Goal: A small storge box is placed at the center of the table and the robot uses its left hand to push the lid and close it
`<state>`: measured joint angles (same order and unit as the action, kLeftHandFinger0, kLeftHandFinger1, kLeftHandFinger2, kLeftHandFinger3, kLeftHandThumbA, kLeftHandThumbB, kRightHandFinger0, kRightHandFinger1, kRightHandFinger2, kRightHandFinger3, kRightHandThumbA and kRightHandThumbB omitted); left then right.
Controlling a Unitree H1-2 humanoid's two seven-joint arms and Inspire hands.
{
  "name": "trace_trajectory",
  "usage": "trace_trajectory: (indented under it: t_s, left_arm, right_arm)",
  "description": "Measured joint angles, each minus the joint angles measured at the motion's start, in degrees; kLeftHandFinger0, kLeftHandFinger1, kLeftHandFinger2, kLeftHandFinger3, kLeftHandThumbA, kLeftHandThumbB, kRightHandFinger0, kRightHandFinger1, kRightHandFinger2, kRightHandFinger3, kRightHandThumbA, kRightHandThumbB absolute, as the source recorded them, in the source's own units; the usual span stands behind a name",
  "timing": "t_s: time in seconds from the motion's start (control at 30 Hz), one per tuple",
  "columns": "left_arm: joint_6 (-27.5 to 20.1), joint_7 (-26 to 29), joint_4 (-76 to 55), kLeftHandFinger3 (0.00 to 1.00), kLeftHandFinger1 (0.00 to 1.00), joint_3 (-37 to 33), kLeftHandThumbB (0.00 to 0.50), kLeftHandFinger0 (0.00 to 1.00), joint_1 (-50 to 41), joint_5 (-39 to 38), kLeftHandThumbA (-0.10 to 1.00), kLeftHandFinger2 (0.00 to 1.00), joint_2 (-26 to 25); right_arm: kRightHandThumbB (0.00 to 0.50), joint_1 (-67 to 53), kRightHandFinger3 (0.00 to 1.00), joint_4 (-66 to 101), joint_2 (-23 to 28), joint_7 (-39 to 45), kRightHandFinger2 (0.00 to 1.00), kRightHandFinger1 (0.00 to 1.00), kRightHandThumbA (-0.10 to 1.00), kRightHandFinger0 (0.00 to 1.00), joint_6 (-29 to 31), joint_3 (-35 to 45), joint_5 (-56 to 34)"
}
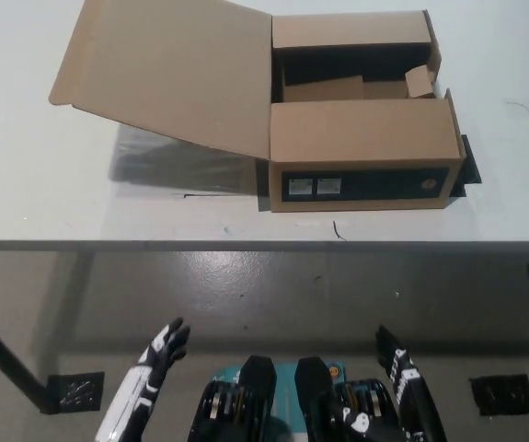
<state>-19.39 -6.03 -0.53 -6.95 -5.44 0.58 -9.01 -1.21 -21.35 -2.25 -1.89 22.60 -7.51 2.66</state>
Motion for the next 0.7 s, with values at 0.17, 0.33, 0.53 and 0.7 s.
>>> trace_trajectory:
  t_s: [0.17,0.33,0.53,0.7]
  left_arm:
    - [1.5,-1.8,-6.8,1.0,1.0,-0.4,0.35,1.0,0.4,-5.5,1.0,1.0,-0.5]
    - [4.1,-2.8,-8.3,1.0,1.0,-0.1,0.387,1.0,0.9,-11.1,1.0,1.0,-1.4]
    - [7.3,-2.8,-8.3,1.0,1.0,1.1,0.408,1.0,2.6,-17.7,1.0,1.0,-1.9]
    - [10.3,-2.8,-8.2,1.0,1.0,2.2,0.386,1.0,5.2,-23.7,1.0,1.0,-2.0]
  right_arm:
    - [0.347,0.1,1.0,0.0,0.0,0.0,1.0,1.0,1.0,1.0,0.0,0.0,0.0]
    - [0.353,0.0,1.0,-0.3,0.1,0.0,1.0,1.0,1.0,1.0,-0.1,0.0,0.0]
    - [0.348,0.0,1.0,-0.8,0.1,0.0,1.0,1.0,1.0,1.0,-0.2,0.0,0.0]
    - [0.347,0.0,1.0,-1.1,0.1,0.0,1.0,1.0,1.0,1.0,-0.3,0.0,0.0]
